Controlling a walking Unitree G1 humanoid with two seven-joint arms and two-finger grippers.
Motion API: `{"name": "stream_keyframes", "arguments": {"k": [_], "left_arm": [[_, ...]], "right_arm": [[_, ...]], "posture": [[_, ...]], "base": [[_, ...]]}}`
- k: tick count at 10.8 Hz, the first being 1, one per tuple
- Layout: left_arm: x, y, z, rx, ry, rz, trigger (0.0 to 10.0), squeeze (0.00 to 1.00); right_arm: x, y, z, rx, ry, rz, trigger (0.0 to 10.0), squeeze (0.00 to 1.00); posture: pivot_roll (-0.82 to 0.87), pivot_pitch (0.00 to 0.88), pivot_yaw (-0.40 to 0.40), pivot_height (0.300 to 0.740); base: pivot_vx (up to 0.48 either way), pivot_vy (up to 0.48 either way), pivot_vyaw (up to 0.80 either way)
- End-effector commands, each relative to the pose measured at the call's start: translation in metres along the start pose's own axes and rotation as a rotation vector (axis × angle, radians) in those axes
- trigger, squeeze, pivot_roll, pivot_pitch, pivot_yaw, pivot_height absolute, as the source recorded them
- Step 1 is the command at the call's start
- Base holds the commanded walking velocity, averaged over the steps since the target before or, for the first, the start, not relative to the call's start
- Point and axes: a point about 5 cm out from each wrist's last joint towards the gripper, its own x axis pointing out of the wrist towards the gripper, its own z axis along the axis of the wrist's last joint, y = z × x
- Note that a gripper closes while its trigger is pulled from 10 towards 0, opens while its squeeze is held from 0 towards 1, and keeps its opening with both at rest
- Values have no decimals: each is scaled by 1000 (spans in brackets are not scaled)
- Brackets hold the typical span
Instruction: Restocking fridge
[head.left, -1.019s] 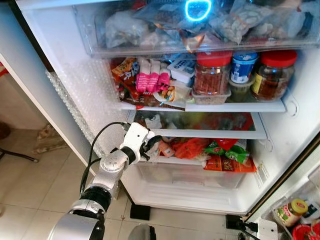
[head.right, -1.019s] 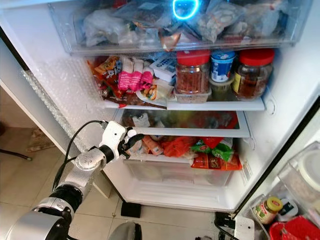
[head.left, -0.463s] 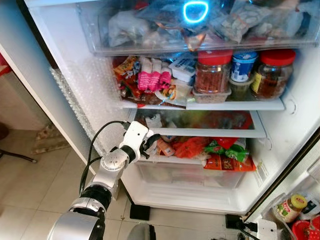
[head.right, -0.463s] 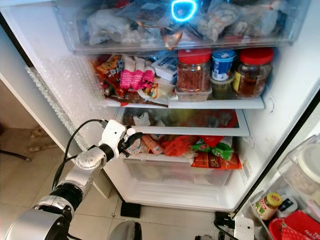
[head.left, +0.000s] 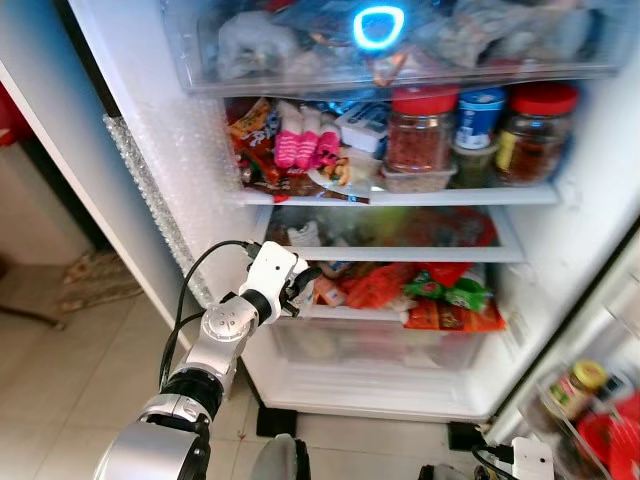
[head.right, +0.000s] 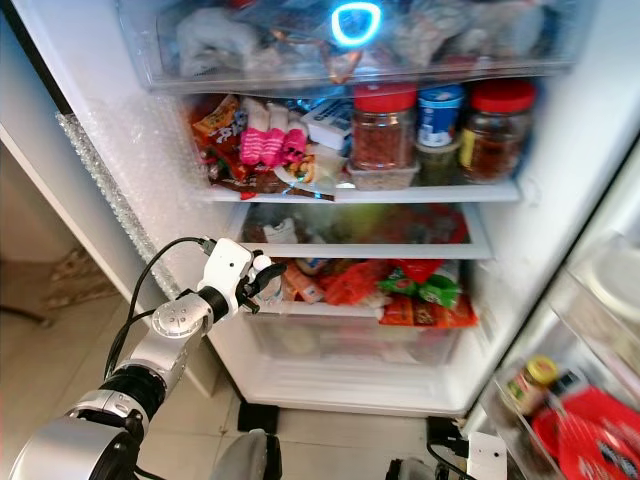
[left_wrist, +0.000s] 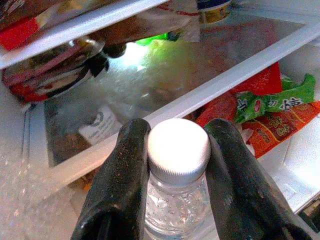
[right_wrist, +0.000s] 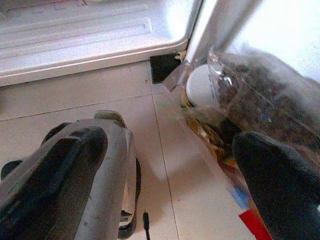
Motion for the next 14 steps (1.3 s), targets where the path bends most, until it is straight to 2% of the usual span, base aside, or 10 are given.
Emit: {"name": "stream_keyframes", "arguments": {"k": [1, 14], "left_arm": [[-1, 3, -1, 36, 17, 4, 10000, 0], [-2, 6, -3, 46, 27, 15, 10000, 0]], "right_arm": [[0, 1, -1, -2, -2, 3, 10000, 0], [0, 1, 0, -5, 3, 6, 10000, 0]], "posture": [[35, 20, 91, 614], [41, 20, 88, 614]], "base": [[0, 0, 0], [241, 0, 0]]}}
